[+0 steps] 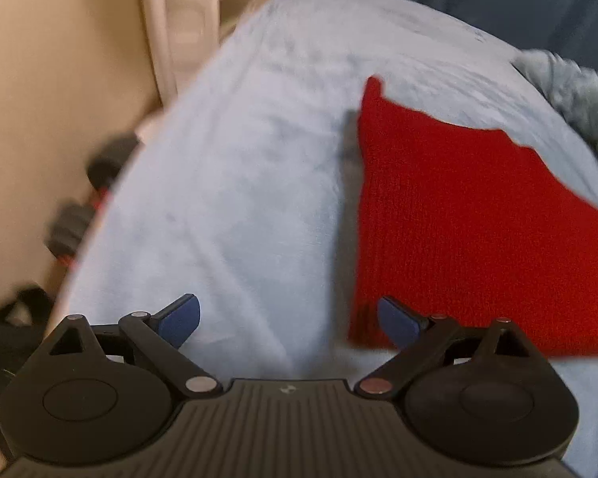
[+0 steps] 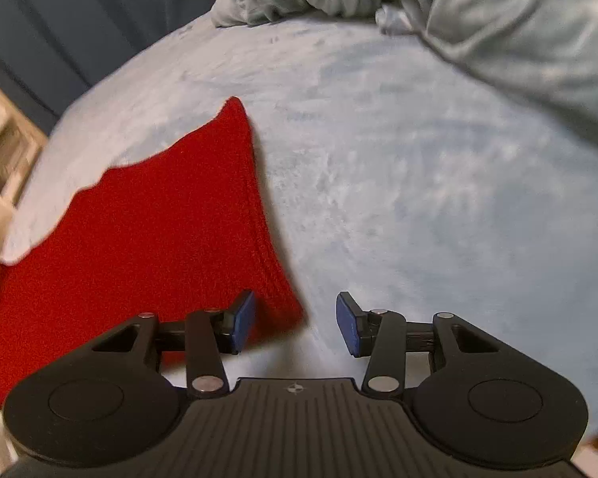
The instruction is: Fold small clothes
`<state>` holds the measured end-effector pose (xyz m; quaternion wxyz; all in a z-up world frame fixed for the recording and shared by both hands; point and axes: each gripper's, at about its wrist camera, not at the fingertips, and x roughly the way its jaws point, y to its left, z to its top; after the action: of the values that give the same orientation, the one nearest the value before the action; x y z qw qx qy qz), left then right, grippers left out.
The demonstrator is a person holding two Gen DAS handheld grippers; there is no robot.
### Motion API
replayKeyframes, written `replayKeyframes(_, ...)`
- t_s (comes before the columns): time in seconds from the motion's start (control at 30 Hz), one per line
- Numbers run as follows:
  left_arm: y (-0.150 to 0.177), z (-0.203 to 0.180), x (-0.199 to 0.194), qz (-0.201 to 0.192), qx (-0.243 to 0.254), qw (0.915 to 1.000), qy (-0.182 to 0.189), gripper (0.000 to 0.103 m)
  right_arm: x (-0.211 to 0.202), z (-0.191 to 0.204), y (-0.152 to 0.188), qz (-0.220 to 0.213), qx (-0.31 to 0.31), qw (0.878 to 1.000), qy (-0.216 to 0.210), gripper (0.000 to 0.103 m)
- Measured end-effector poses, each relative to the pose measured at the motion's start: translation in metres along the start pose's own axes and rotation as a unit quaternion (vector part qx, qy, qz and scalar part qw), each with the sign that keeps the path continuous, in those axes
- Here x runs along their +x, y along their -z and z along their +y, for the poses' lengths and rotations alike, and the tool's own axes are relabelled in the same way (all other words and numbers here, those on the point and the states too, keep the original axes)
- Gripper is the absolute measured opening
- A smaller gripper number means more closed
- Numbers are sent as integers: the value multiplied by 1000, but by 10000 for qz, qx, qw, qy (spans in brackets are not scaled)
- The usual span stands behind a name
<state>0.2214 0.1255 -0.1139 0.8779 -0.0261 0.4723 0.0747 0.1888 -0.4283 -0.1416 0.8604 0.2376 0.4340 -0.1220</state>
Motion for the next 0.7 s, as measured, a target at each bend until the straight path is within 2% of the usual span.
replayKeyframes(0.03,4,-6,-16,-81,119,9999,-22,98,-13,10,1,-66,-136,9999,59,54)
replayKeyframes(0.1,16,-22,-53,-257,220,9994,-107,100,-48,28,8,-314,-460,9984,17,68)
replayKeyframes(0.2,36,-48,-109,-502,252,9984,-105,103,-107,64,32,-745,-1005,9918,-270,82)
replayKeyframes(0.27,47,-65,-135,-575,314,9978,9,103,-143,86,54,-1019,-1295,9855,-412,86)
replayKeyframes(0.37,71,-87,-168,-658,405,9969,161,103,-179,110,88,-1229,-1712,9766,-437,88)
replayKeyframes(0.47,91,-101,-186,-606,532,9964,266,103,-202,120,117,-1244,-2067,9693,-466,88)
replayKeyframes(0.57,109,-105,-199,-574,598,9961,295,103,-212,121,134,-1165,-2090,9692,-576,88)
replayKeyframes(0.7,127,-107,-212,-685,783,9945,134,103,-223,126,151,-989,-2092,9707,-651,88)
